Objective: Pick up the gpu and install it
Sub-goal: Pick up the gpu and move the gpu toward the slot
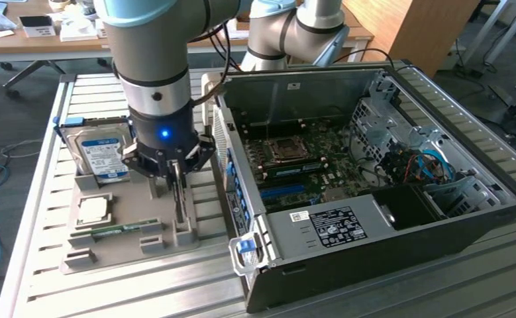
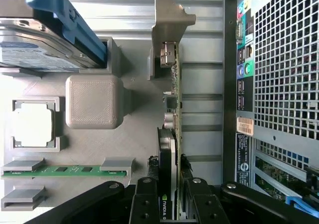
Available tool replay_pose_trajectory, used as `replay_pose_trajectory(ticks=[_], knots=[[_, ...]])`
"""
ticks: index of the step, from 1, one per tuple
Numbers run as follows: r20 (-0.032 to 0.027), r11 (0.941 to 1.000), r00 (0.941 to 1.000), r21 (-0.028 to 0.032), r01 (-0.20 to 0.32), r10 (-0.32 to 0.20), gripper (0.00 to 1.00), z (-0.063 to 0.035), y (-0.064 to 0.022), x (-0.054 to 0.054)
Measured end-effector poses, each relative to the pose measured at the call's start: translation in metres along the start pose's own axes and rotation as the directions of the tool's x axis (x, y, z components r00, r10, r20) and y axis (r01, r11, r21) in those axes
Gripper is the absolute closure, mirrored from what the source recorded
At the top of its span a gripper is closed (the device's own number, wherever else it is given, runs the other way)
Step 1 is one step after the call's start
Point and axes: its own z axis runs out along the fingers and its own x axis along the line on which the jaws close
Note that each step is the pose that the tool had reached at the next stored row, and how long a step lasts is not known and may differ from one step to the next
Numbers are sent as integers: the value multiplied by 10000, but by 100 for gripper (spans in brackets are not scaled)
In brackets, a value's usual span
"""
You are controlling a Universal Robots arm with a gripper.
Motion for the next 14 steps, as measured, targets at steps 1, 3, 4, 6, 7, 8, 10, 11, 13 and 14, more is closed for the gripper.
replay_pose_trajectory(ticks=[1,3,4,6,7,8,10,11,13,14], knots=[[0,10000,10000,0,0,0,73,-21,1,-1],[0,10000,10000,0,0,0,73,-65,3,-2],[0,10000,10000,0,0,0,73,-86,4,-2],[0,10000,10000,0,0,0,73,-116,5,-3],[1,10000,10000,-1,0,0,73,-120,6,-3],[2,10000,10000,-2,0,0,73,-120,6,-3],[2,10000,10000,-1,0,0,73,-120,6,-4],[1,10000,10000,-2,0,0,73,-120,6,-3],[0,10000,10000,0,0,0,73,-121,6,-3],[0,10000,10000,0,0,0,73,-121,6,-3]])
